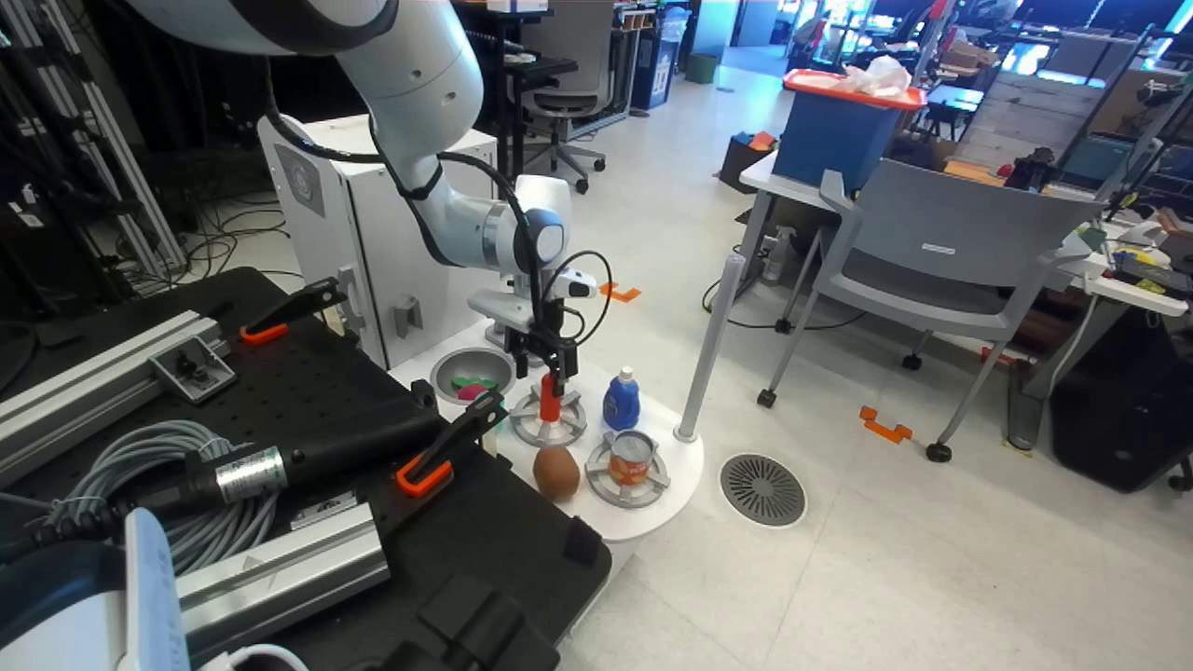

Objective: Put the orange bottle in the blue cup

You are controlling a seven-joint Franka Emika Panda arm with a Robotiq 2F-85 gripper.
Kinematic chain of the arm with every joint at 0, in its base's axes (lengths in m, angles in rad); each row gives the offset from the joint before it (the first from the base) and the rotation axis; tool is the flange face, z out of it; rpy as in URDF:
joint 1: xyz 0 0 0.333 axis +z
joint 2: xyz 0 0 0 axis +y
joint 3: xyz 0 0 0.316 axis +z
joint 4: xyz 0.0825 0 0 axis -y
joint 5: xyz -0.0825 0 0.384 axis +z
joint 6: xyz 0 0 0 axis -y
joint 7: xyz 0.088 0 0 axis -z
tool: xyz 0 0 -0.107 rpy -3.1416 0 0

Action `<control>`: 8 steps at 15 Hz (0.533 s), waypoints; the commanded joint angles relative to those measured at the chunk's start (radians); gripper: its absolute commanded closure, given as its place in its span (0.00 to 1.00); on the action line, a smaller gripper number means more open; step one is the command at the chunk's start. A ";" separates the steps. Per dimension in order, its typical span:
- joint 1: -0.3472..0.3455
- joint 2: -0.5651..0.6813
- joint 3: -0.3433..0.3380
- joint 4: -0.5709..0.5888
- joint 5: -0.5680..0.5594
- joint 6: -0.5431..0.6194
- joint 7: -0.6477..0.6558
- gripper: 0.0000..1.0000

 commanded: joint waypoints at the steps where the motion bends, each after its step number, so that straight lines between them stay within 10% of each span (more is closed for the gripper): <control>1: 0.034 0.031 -0.046 0.065 -0.019 -0.018 0.047 0.00; 3: 0.040 0.043 -0.064 0.087 -0.022 -0.025 0.061 0.00; 8: 0.042 0.033 -0.073 0.072 -0.025 -0.056 0.085 0.51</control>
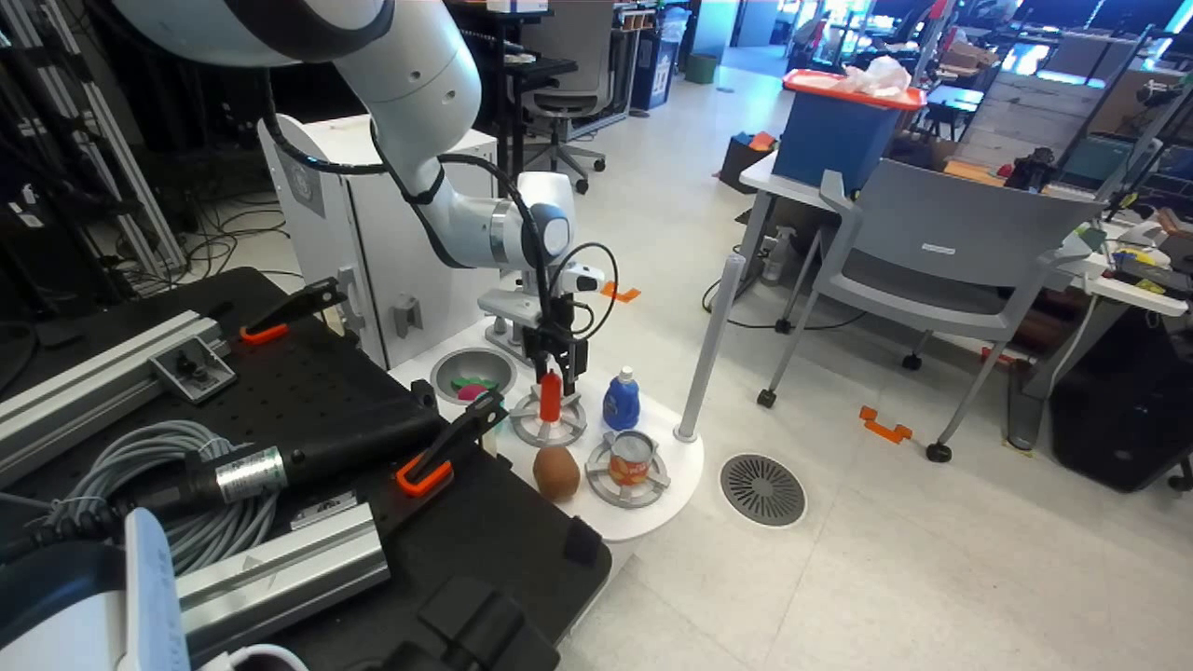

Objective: Put the orange bottle in the blue cup

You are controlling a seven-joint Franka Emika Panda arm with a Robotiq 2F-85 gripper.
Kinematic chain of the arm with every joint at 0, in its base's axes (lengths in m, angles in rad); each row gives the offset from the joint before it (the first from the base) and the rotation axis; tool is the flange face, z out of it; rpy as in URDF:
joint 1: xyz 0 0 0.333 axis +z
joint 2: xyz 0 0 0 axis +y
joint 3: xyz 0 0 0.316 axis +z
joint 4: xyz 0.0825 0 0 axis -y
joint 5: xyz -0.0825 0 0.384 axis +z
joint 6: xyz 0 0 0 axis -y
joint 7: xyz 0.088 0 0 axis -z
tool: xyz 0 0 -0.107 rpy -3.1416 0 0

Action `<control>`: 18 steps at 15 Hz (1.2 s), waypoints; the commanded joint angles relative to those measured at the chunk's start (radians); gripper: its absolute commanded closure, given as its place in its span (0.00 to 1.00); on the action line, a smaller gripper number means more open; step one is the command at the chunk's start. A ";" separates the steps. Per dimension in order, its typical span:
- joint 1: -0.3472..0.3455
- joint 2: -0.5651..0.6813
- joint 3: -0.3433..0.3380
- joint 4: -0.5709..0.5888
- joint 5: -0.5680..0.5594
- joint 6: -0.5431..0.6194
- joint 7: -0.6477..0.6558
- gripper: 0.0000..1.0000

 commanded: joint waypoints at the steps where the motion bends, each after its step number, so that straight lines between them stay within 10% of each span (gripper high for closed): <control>1: 0.014 0.001 -0.011 0.006 -0.013 -0.040 0.037 0.58; 6: 0.026 -0.039 0.013 -0.019 0.004 -0.067 0.026 0.84; 18: 0.022 -0.387 0.138 -0.421 0.021 -0.056 -0.090 0.87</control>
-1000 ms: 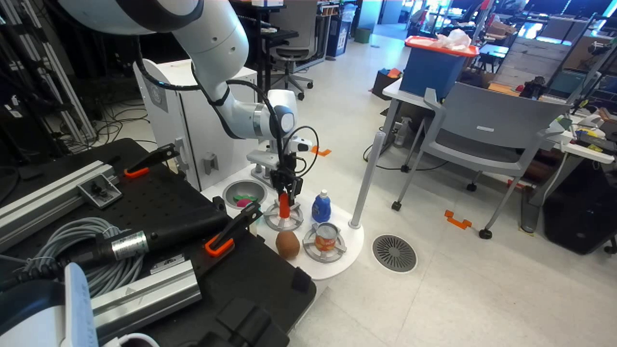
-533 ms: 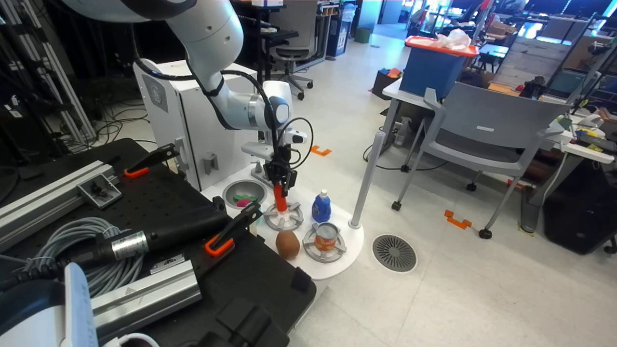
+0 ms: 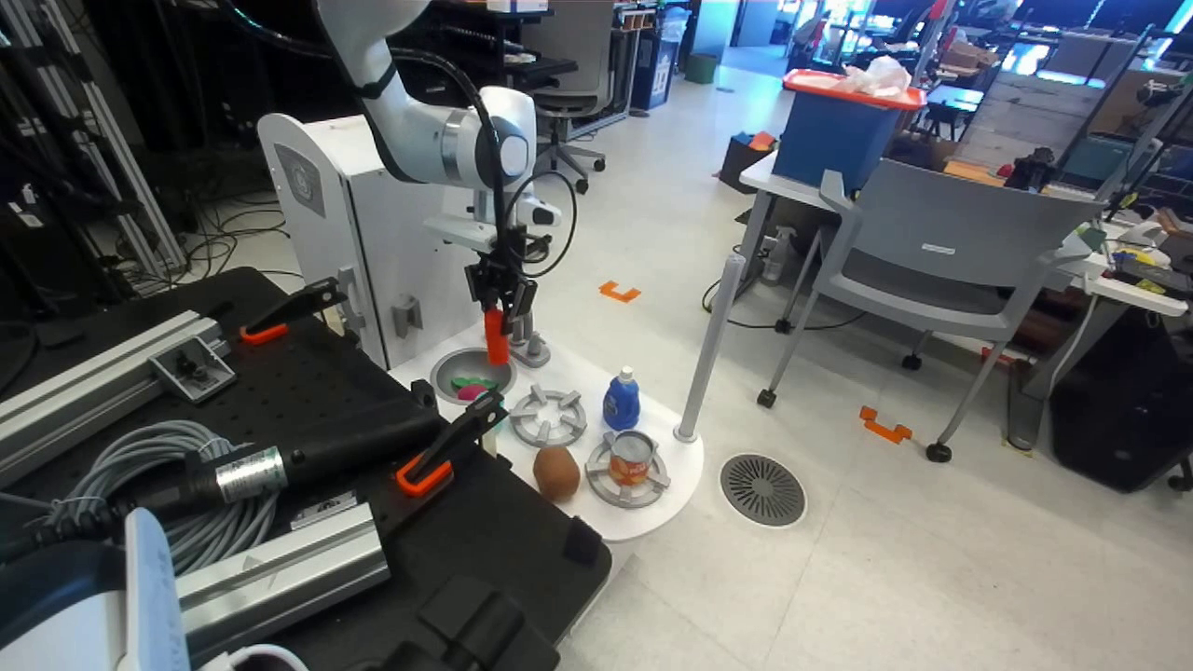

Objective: Put the orange bottle in the blue cup

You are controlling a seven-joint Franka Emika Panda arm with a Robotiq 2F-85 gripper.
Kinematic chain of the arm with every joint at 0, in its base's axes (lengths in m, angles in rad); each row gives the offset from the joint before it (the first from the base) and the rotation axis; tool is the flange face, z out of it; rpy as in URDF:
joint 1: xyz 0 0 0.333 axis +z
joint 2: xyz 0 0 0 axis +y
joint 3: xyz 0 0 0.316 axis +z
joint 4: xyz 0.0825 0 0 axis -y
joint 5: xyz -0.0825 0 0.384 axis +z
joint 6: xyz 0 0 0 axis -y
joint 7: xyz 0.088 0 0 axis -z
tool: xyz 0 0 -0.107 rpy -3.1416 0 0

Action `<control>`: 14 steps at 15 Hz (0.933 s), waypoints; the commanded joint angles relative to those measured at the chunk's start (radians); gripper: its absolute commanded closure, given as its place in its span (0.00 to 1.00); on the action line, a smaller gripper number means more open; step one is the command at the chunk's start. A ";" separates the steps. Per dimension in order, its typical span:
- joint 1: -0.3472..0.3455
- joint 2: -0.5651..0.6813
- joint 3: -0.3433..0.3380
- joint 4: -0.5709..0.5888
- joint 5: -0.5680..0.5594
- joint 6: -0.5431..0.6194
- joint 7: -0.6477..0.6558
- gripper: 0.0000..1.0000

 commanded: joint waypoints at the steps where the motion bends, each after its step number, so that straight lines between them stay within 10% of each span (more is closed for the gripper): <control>1: -0.013 -0.064 0.004 -0.101 0.011 -0.025 -0.022 0.87; 14: -0.080 -0.015 0.007 -0.100 0.015 -0.054 -0.063 0.87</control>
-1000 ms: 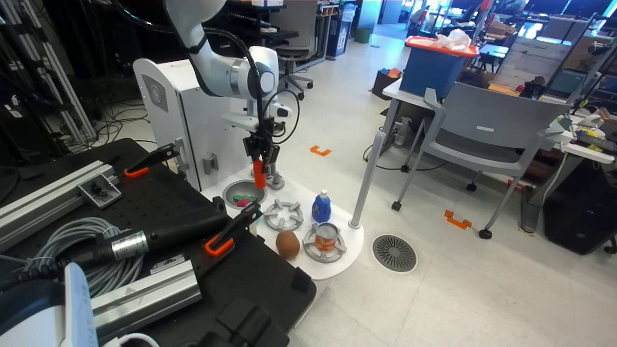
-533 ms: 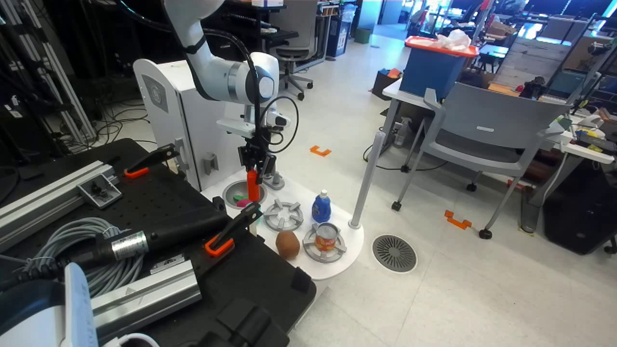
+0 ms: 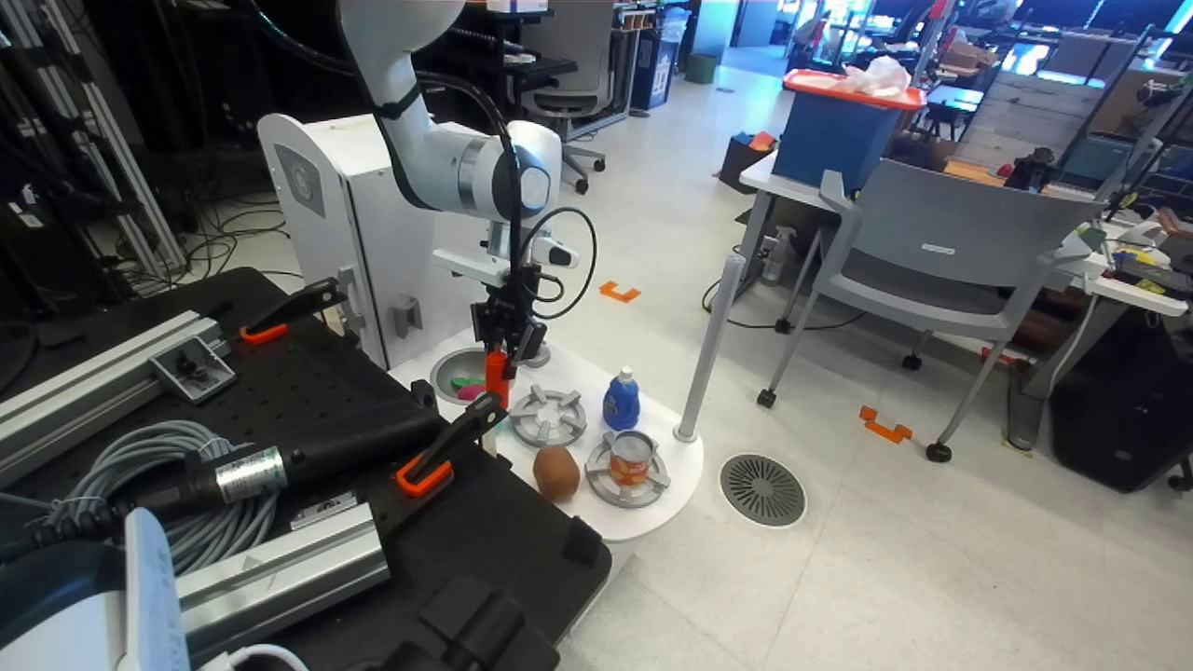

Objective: Put the orange bottle in the blue cup

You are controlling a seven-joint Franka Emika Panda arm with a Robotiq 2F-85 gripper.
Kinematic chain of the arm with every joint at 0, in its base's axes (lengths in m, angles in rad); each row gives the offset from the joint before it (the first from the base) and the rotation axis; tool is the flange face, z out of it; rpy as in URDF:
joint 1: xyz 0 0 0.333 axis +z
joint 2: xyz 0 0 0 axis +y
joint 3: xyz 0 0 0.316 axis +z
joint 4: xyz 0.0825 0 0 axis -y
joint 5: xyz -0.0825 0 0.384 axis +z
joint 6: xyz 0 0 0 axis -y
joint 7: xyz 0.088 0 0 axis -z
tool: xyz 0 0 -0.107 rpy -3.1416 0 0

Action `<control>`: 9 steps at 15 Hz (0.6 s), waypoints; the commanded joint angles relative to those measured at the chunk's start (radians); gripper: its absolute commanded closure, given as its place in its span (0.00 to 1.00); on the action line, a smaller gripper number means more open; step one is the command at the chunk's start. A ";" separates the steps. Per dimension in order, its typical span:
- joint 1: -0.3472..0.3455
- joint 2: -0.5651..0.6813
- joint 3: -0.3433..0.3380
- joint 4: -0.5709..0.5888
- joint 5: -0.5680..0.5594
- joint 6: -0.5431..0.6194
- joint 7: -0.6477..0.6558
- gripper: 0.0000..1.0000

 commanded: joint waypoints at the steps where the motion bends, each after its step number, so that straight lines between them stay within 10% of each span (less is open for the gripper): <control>1: 0.006 0.015 0.017 0.026 0.012 -0.006 -0.023 0.87; 9: 0.048 0.110 0.007 0.133 0.003 0.000 0.002 0.87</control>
